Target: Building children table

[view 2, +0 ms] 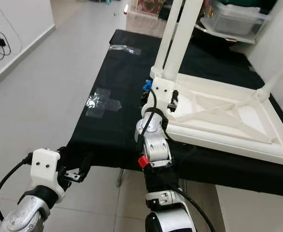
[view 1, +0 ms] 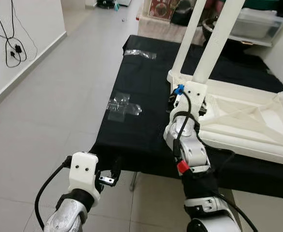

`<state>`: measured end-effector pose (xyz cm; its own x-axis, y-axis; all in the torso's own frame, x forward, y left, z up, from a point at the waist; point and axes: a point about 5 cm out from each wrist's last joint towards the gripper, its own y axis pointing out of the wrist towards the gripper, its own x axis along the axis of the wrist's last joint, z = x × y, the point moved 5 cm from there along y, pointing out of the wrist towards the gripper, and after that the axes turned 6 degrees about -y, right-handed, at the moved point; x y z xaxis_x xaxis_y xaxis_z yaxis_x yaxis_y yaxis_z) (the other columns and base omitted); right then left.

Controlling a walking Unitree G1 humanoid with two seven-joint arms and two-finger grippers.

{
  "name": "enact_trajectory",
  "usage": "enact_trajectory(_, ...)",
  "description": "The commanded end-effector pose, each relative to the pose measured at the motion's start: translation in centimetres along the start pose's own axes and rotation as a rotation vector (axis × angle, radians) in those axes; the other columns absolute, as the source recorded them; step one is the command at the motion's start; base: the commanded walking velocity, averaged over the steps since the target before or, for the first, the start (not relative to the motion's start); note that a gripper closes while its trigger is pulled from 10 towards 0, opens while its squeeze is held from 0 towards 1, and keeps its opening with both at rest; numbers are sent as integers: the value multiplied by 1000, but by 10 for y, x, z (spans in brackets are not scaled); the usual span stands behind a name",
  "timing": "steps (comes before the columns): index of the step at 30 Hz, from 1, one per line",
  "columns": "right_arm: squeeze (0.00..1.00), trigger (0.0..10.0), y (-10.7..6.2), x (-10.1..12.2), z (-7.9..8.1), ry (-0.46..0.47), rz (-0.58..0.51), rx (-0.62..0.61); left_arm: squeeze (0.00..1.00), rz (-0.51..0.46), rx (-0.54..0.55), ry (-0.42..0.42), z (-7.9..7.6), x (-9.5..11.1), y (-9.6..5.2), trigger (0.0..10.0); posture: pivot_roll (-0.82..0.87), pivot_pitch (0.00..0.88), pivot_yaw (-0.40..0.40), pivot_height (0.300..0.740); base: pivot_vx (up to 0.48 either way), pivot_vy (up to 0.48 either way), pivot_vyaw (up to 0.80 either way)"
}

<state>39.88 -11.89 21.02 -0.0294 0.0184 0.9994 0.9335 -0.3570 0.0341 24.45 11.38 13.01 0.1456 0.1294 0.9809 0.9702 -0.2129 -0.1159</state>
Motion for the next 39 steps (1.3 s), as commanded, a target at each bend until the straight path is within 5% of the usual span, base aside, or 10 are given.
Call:
enact_trajectory(1,1000,10000,-16,-18,17,51,79,31,0,20,-8,3,-1,-6,0,10000,116,88,-137,740,0,0,0)
enact_trajectory(2,0,10000,-16,-15,18,52,64,41,0,21,-8,3,-1,-6,0,10000,117,88,-138,740,0,0,0)
enact_trajectory(8,0,10000,-14,-8,17,79,31,76,0,21,-8,4,-1,-6,0,10000,114,87,-138,740,0,0,0)
enact_trajectory(23,0,10000,32,13,-30,66,-118,252,0,16,-7,2,0,-6,0,10000,114,87,-135,740,0,0,0)
enact_trajectory(39,0,10000,48,32,-20,112,-177,624,0,8,-5,4,-2,-3,-1,10000,121,88,-142,740,0,0,0)
